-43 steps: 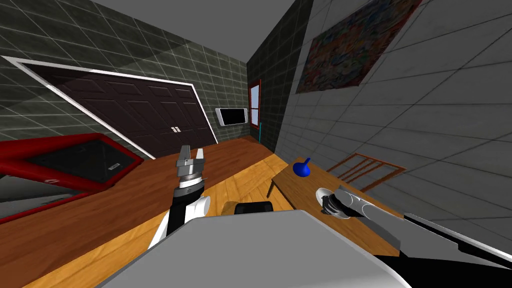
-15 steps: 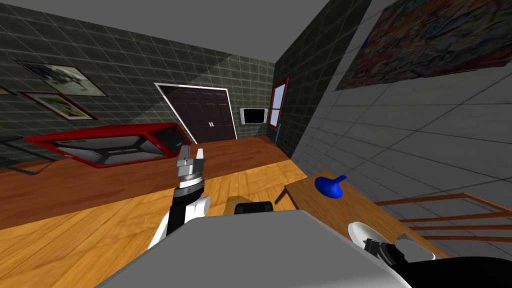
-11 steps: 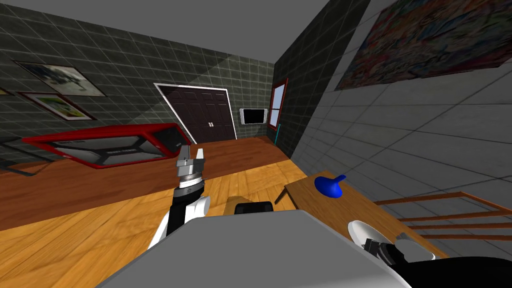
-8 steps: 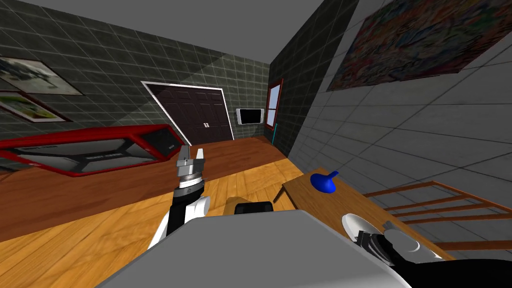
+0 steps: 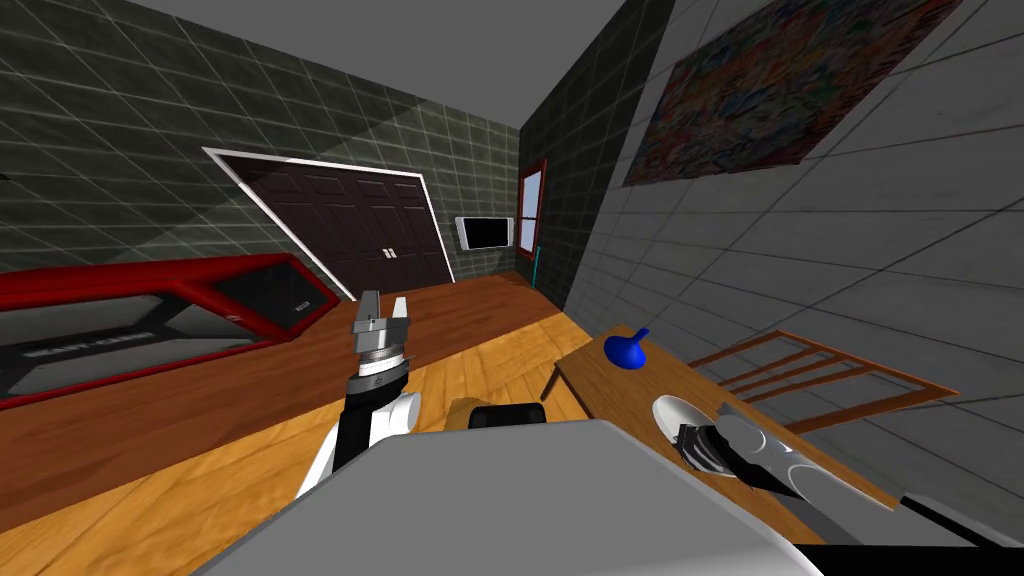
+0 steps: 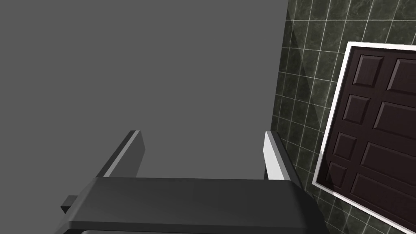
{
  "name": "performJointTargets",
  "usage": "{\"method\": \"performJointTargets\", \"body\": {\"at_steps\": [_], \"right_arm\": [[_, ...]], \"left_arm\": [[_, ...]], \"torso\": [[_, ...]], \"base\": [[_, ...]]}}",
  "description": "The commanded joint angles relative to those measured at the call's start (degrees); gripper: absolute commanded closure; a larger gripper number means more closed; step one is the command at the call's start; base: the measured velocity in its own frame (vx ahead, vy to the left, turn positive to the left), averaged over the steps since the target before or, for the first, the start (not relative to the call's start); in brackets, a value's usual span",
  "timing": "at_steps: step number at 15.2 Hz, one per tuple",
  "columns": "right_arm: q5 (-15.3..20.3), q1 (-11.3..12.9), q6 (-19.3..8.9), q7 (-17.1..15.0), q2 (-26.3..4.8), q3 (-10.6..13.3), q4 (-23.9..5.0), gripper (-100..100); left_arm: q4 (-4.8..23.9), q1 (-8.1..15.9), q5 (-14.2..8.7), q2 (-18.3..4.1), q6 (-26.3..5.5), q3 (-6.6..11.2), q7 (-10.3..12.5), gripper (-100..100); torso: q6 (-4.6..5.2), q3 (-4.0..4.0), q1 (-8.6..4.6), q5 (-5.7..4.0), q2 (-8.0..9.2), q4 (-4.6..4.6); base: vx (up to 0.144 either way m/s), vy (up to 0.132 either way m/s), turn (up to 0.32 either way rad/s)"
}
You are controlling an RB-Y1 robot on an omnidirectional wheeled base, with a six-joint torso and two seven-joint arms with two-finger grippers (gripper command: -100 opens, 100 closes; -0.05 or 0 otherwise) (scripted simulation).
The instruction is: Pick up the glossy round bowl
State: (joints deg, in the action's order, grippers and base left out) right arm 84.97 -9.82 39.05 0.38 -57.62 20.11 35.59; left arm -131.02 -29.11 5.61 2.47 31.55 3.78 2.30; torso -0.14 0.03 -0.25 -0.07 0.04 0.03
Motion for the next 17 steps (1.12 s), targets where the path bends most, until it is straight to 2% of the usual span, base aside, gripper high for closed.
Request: {"method": "performJointTargets", "body": {"at_steps": [1,2,4,5,7,8,10,11,12,13,14,16,17], "right_arm": [[0.6,2.7,0.1,-1.5,-0.6,2.9,0.9,100],[0.6,2.7,0.1,-1.5,-0.6,3.6,0.5,100],[0.6,2.7,0.1,-1.5,-0.6,3.6,0.9,100],[1.5,5.8,0.3,-3.6,-1.3,6.2,2.3,100],[1.5,6.1,0.3,-3.8,-1.3,7.5,2.3,100],[2.4,8.5,0.4,-6.0,-2.1,9.3,3.7,100],[2.4,9.5,0.4,-6.0,-2.1,11.4,3.7,100],[3.3,11.1,0.6,-8.2,-2.8,13.1,5.0,100],[3.3,12.6,0.6,-8.2,-2.8,14.5,5.0,100],[3.3,12.8,0.6,-8.2,-2.8,15.3,5.0,100],[4.2,14.5,0.7,-10.4,-3.6,17.0,6.4,100],[4.2,16.2,0.7,-10.4,-3.6,19.2,6.4,100],[5.1,18.3,0.9,-12.7,-4.4,20.6,7.8,100]], "left_arm": [[0.0,0.0,0.0,0.0,0.0,0.0,0.0,0],[0.0,0.0,0.0,0.0,0.0,0.0,0.0,0],[0.0,0.0,0.0,0.0,0.0,-0.01,0.0,0],[0.0,0.0,0.0,0.0,0.0,-0.01,0.0,0],[0.0,0.0,0.0,0.0,0.0,0.0,0.0,0],[0.0,0.0,0.0,0.0,0.0,-0.01,0.0,0],[0.0,0.0,0.0,0.0,0.0,0.0,0.0,0],[0.0,0.0,0.0,0.0,0.0,-0.01,0.0,0],[0.0,0.0,0.0,0.0,0.0,0.0,0.0,0],[0.0,0.0,0.0,0.0,0.0,0.0,0.0,0],[0.0,0.0,0.0,0.0,0.0,-0.01,0.0,0],[0.0,0.0,0.0,0.0,0.0,0.0,0.0,0],[0.0,0.0,0.0,0.0,0.0,-0.01,0.0,0]], "torso": [[0.0,0.0,0.0,0.0,0.0,0.0],[-0.03,-0.01,-0.01,-0.01,-0.01,0.0],[-0.07,0.01,0.03,0.01,0.02,-0.01],[-0.1,0.01,0.05,0.02,0.02,-0.01],[0.0,0.0,0.04,0.05,0.02,-0.03],[-0.07,-0.01,0.06,0.03,0.02,-0.03],[-0.01,-0.02,0.06,0.07,0.0,-0.04],[-0.09,-0.03,0.08,0.06,-0.01,-0.05],[-0.05,-0.04,0.07,0.09,-0.03,-0.05],[-0.05,-0.05,0.08,0.1,-0.03,-0.07],[-0.1,-0.05,0.1,0.09,-0.03,-0.07],[-0.05,-0.06,0.1,0.11,-0.04,-0.08],[-0.1,-0.07,0.12,0.12,-0.05,-0.08]], "base": [[0.007,-0.013,-0.302],[0.007,-0.004,-0.113],[0.001,-0.002,0.011],[0.004,-0.013,-0.284],[0.008,-0.008,-0.233],[0.008,-0.012,-0.25],[0.009,-0.007,-0.228],[0.008,-0.01,-0.251],[0.01,-0.011,-0.266],[0.006,-0.006,-0.111],[0.01,-0.012,-0.27],[0.009,-0.006,-0.199],[0.011,-0.012,-0.324]]}}
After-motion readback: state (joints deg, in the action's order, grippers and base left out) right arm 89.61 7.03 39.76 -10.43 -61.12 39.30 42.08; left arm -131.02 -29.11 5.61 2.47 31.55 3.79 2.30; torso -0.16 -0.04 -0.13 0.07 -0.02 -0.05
